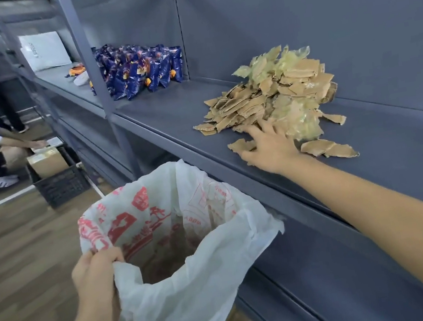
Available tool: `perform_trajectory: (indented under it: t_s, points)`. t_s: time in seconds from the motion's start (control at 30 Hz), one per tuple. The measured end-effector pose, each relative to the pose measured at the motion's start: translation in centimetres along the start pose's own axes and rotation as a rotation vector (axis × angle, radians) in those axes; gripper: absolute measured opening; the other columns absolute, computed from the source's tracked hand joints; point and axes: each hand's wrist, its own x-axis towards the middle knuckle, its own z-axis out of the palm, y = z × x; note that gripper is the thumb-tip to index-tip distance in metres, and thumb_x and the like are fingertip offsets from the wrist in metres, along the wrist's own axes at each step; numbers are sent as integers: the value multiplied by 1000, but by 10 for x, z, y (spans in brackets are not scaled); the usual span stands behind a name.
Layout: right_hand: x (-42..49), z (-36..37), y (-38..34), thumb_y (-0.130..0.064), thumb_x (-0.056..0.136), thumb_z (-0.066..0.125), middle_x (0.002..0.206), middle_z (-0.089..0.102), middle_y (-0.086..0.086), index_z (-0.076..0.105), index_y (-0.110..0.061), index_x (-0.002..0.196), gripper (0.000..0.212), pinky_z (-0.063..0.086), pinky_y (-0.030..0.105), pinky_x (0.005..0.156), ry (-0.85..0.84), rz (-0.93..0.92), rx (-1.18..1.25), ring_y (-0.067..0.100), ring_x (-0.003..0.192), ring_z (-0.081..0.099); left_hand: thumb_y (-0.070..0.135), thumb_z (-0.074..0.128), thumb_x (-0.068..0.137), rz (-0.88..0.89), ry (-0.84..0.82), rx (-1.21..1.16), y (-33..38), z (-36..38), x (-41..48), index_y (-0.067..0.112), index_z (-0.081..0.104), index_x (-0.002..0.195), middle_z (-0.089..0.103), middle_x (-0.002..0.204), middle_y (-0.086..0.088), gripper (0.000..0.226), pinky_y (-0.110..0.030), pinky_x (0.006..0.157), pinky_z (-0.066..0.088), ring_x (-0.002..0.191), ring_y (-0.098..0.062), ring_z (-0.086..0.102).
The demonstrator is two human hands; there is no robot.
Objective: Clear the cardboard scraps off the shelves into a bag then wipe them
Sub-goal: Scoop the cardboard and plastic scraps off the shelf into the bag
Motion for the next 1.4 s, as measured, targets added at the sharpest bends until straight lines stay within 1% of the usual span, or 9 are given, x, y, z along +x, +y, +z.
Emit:
perform_trajectory:
  t_s: [0.17,0.33,0.67,0.83,0.97,1.07,1.13,1.23,1.4]
  points:
    - [6,17,5,-34,97,39,154,23,9,38,-19,139,45,15,42,115,-73,-16,-62,31,142,18,-16,43,74,2,-49,30,-1,12,7,2,42,63,39,63,-9,22,-26,53,30,56,-22,36]
    - [11,24,0,-31,96,41,141,42,12,43,-13,135,44,22,38,113,-31,-28,-23,32,137,24,-17,43,74,0,-95,40,-1,22,17,2,44,63,41,63,-10,22,-25,51,32,56,-22,38]
    - [-4,29,-21,-27,99,38,141,40,11,40,-12,138,42,29,37,108,-29,-132,-96,30,132,32,-15,44,75,8,-182,30,5,48,22,3,48,66,46,68,-10,20,-24,52,34,61,-19,43]
    - [-4,22,-25,-20,96,46,136,44,9,51,-10,129,35,34,34,104,-32,-193,4,28,125,39,-14,44,76,10,-202,27,6,55,20,4,47,66,45,69,-8,22,-23,52,33,62,-18,42]
    - [-2,23,-32,-18,92,56,128,49,9,58,-10,121,31,40,33,99,-24,-210,77,26,119,46,-12,46,78,-3,-207,22,5,59,22,1,52,86,48,72,-5,16,-25,54,37,65,-17,45]
    - [-8,24,-44,-24,90,59,123,52,8,62,-10,117,30,43,33,95,-16,-255,140,25,115,49,-12,46,78,-7,-220,12,5,60,24,4,51,76,47,70,-5,17,-25,52,35,65,-18,45]
    - [-16,27,-54,-35,91,56,125,53,7,62,-12,118,36,42,33,95,-95,-338,87,22,115,48,-11,47,78,-7,-229,5,5,60,25,7,50,72,46,71,-5,19,-25,51,35,65,-17,44]
    - [-22,32,-59,-44,95,45,135,50,3,57,-16,126,44,36,33,99,-144,-408,-45,20,122,42,-9,48,79,-10,-244,-4,4,60,28,2,53,89,48,73,-5,16,-25,53,37,65,-17,45]
    - [-7,19,-40,-42,95,45,151,29,2,46,-19,135,46,21,36,110,49,-280,-148,24,137,25,-9,46,81,0,-251,-3,5,61,29,7,51,77,45,70,-3,17,-24,52,35,62,-16,43]
